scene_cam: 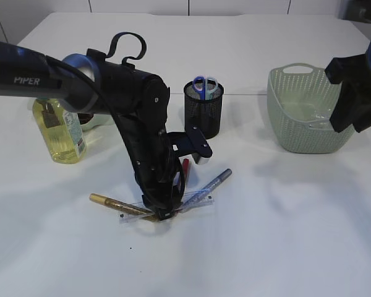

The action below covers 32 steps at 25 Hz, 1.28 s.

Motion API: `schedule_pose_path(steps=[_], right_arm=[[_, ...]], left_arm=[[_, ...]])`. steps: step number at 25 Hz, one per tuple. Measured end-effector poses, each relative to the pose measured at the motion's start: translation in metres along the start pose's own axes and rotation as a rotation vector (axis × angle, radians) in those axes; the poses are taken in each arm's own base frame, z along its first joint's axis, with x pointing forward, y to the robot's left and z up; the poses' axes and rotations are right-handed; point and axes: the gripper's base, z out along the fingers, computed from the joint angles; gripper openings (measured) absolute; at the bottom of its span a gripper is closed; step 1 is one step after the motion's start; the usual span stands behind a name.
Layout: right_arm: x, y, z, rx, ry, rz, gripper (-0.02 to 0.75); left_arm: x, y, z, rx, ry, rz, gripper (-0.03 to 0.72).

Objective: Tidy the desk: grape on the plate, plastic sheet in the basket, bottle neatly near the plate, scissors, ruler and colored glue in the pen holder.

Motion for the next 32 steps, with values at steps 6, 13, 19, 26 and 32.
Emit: schedule_pose_path(steps=[6,13,19,26,32], right_arm=[[0.0,0.0,0.0,0.0,0.0,0.0,0.281],[0.0,0.0,0.0,0.0,0.0,0.0,0.281],[0.0,0.0,0.0,0.0,0.0,0.0,0.281],[0.0,0.0,0.0,0.0,0.0,0.0,0.281],[0.0,0.0,0.0,0.0,0.0,-0.002,0.281]], left_arm=[[0.0012,-0.0008,0.0,0.009,0.013,-0.002,0.281],[0.0023,-0.0016,0.0,0.017,0.026,-0.002,0.279],[0.0023,-0.0022,-0.0001,0.024,0.025,-0.006,0.279],[-0.0045,-0.0003,-0.0082,0.027,-0.001,-0.016,0.278],[-0.0035,-0.0019,-0.0097,0.048,0.019,-0.018,0.278]])
